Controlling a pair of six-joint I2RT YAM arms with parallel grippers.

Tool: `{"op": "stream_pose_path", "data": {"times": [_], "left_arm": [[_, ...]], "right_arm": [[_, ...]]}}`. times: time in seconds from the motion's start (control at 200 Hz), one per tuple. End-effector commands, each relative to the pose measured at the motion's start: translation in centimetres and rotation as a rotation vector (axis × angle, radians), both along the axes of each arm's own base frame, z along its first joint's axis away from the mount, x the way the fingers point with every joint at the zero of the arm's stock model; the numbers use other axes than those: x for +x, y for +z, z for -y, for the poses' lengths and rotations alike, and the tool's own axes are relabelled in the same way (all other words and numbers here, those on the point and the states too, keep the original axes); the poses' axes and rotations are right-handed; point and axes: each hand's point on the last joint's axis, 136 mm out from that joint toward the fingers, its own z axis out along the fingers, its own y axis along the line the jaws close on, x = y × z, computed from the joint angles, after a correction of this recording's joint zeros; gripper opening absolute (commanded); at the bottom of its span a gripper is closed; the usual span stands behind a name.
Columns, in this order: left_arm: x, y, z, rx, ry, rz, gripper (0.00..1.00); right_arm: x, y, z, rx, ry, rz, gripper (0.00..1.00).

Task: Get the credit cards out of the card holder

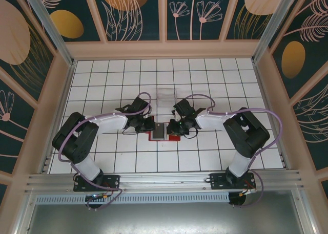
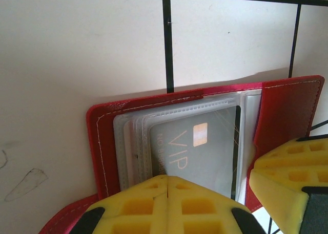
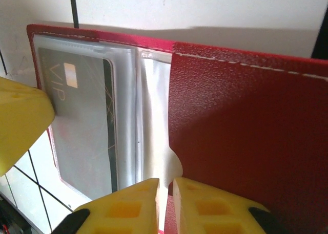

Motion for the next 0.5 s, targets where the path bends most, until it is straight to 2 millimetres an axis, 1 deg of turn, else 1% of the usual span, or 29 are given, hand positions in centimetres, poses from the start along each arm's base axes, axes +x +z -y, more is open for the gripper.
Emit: {"op": "stream_pose_path", "data": {"times": [0.0, 0.125, 0.19, 0.325, 0.41, 0.495], "left_arm": [[-1.4, -2.5, -1.9, 0.101, 0.003, -0.045, 0.04], [-1.2, -2.3, -1.8, 0.102, 0.001, -0.043, 0.04], [-0.9, -1.6, -1.6, 0.089, 0.002, -0.029, 0.04], [-0.5, -0.1, -0.9, 0.052, 0.006, -0.012, 0.05], [-0.3, 0.5, -0.8, 0.045, 0.008, 0.001, 0.06], [-0.3, 0.9, -0.8, 0.042, 0.008, 0.006, 0.07]], "right_arm": [[-0.7, -3.1, 2.5, -0.13, -0.032, -0.039, 0.15], [-0.5, -2.6, 2.5, -0.138, -0.031, -0.027, 0.15], [-0.1, -1.6, 2.0, -0.123, -0.028, -0.009, 0.15], [0.7, 1.1, 0.7, -0.059, -0.027, 0.031, 0.17], [1.1, 2.3, -0.1, -0.023, -0.024, 0.043, 0.17], [1.3, 3.0, -0.5, -0.005, -0.024, 0.054, 0.19]]}}
